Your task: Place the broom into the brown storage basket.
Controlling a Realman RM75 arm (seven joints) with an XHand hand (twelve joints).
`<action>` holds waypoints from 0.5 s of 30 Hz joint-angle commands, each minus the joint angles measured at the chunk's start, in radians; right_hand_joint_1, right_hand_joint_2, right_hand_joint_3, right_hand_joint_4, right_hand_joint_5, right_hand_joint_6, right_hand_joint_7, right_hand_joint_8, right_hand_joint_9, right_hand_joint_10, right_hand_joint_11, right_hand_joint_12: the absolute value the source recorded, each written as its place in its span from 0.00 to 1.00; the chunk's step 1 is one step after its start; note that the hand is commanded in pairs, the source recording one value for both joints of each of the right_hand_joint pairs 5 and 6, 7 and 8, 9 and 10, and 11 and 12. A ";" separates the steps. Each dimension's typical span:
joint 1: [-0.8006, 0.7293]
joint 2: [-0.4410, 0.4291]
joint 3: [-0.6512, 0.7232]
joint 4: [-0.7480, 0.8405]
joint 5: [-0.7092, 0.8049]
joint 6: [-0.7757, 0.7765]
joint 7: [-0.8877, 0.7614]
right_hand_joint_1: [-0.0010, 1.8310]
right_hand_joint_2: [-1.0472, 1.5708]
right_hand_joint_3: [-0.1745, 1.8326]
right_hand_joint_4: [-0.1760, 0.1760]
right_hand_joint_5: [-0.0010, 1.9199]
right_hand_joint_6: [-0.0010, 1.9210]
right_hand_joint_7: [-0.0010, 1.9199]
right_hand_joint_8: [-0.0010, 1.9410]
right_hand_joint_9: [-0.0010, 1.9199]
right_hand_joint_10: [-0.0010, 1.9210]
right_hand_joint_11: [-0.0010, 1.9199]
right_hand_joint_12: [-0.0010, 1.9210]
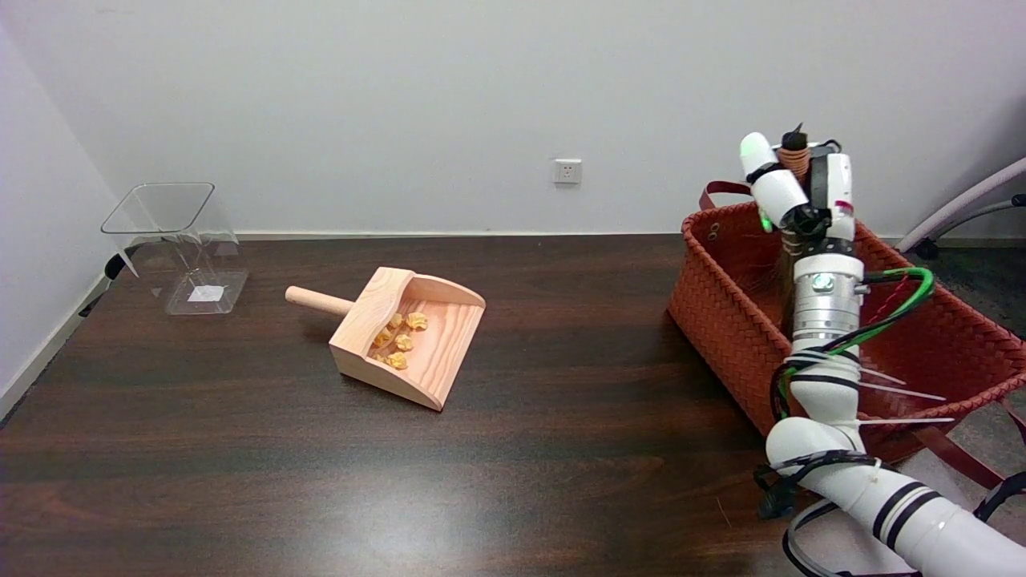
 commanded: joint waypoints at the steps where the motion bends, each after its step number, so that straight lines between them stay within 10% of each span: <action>1: 0.075 -0.007 -0.146 -0.095 0.028 -0.047 0.078 0.41 1.00 0.17 0.50 1.00 1.00 0.95 0.94 1.00 1.00 1.00 1.00; 15: 0.074 -0.013 -0.161 -0.050 0.028 -0.117 0.084 0.42 1.00 0.16 0.50 1.00 1.00 0.92 0.91 1.00 1.00 1.00 1.00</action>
